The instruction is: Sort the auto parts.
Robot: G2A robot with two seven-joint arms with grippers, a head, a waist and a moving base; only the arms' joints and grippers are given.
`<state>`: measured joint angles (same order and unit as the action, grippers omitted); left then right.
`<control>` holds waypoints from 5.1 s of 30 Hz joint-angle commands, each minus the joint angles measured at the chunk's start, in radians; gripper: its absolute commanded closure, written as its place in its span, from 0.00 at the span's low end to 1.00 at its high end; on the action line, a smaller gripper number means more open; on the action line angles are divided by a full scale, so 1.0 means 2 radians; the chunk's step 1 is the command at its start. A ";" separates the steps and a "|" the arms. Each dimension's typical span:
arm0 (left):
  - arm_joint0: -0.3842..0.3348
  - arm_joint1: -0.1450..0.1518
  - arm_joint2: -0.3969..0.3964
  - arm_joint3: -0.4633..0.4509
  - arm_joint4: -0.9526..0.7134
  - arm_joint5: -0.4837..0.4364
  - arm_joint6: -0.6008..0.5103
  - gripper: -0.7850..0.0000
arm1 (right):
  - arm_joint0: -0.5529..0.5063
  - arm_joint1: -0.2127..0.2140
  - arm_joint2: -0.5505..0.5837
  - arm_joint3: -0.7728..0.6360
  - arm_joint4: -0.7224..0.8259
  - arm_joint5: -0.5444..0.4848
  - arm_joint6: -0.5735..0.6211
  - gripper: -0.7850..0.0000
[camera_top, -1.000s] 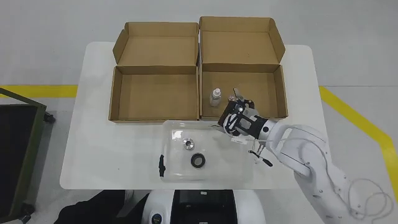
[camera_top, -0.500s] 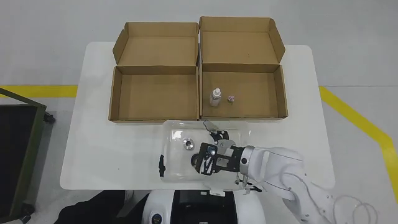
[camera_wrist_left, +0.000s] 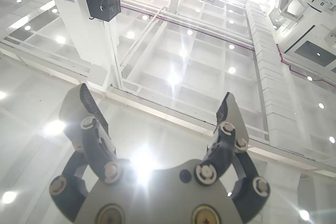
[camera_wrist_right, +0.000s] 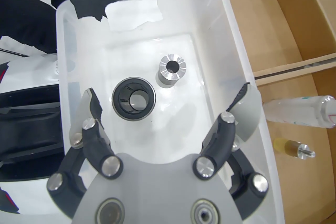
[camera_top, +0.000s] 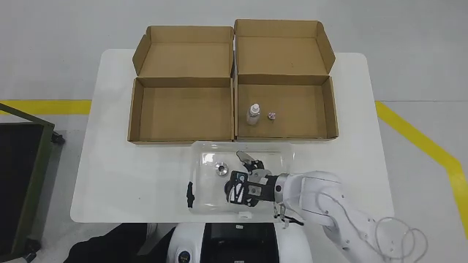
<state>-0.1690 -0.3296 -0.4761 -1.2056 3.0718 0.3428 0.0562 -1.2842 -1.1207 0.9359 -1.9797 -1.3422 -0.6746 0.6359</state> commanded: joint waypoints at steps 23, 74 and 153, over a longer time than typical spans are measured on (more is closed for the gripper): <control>0.000 0.000 0.000 0.000 0.000 0.000 0.000 0.00 | 0.045 -0.012 -0.051 0.076 0.028 -0.004 0.018 0.38; 0.000 0.000 0.000 0.000 0.000 0.000 0.000 0.00 | -0.005 0.018 0.083 0.034 0.098 -0.078 -0.219 1.00; 0.000 0.000 0.000 0.000 0.000 0.000 0.000 0.00 | 0.184 -0.059 -0.061 0.182 0.087 0.125 -0.187 1.00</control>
<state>-0.1690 -0.3296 -0.4761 -1.2056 3.0718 0.3428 0.0562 -0.9234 -1.2360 0.8198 -1.6251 -1.1721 -0.4293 0.2507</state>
